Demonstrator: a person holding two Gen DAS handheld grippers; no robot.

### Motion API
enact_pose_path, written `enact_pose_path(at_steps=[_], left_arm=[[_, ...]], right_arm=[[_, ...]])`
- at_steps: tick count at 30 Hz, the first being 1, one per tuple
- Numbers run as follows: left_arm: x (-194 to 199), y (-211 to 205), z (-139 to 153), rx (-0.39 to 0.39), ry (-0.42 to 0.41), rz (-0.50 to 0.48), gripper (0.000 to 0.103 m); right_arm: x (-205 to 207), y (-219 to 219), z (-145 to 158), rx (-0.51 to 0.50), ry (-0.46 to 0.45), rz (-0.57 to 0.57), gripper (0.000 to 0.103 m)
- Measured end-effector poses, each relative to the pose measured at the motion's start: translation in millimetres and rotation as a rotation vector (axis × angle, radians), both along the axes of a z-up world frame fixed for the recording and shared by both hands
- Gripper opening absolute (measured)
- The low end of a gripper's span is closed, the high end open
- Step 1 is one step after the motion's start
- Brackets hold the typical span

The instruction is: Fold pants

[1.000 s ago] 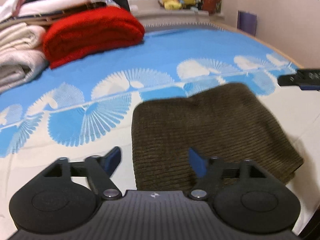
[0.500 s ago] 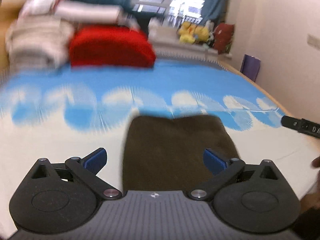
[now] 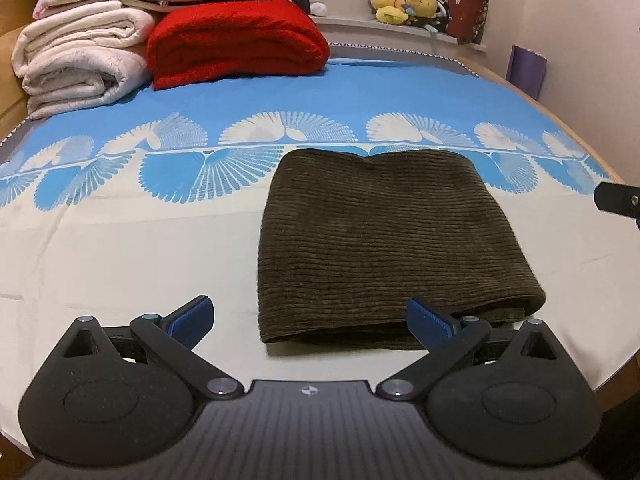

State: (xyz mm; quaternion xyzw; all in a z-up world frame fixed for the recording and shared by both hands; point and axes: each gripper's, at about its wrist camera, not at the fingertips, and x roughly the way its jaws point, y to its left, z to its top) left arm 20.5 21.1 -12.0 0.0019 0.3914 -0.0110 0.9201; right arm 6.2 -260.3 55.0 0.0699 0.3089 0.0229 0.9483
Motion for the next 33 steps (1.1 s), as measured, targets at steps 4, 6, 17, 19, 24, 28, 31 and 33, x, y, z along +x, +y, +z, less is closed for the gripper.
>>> enact_pose_path(at_steps=[4,6,17,19,24,28,31,33], left_arm=[[5.9,4.2,-2.5,-0.013,0.017,0.022,0.103],[9.6,6.0,-4.3,-0.021,0.025,0.029,0.103],[15.2,3.6,-8.4,-0.023,0.03,0.021,0.103],[15.7,2.7,-8.8,-0.022,0.029,0.016,0.103],[16.8,0.1,-9.1,-0.023,0.028,0.006,0.103],[18.1,-0.9,-10.2,-0.018,0.028,-0.001,0.103],[18.8,0.0,-10.9,-0.019,0.028,-0.002,0.103],[18.9,-0.2,-10.9,-0.019,0.027,-0.003,0.103]], right_arm=[[-1.2,9.8,-16.4,0.075,0.079,0.035,0.102],[0.4,16.3,-26.7,0.061,0.123,0.036,0.102],[9.8,34.6,-32.9,-0.012,0.146,0.093,0.102],[9.2,37.8,-33.2,-0.039,0.14,0.102,0.102],[10.6,39.5,-34.3,-0.059,0.137,0.107,0.102],[11.7,38.5,-35.9,-0.067,0.139,0.105,0.102],[12.7,38.6,-36.4,-0.07,0.141,0.101,0.102],[12.9,38.8,-36.8,-0.067,0.141,0.098,0.102]])
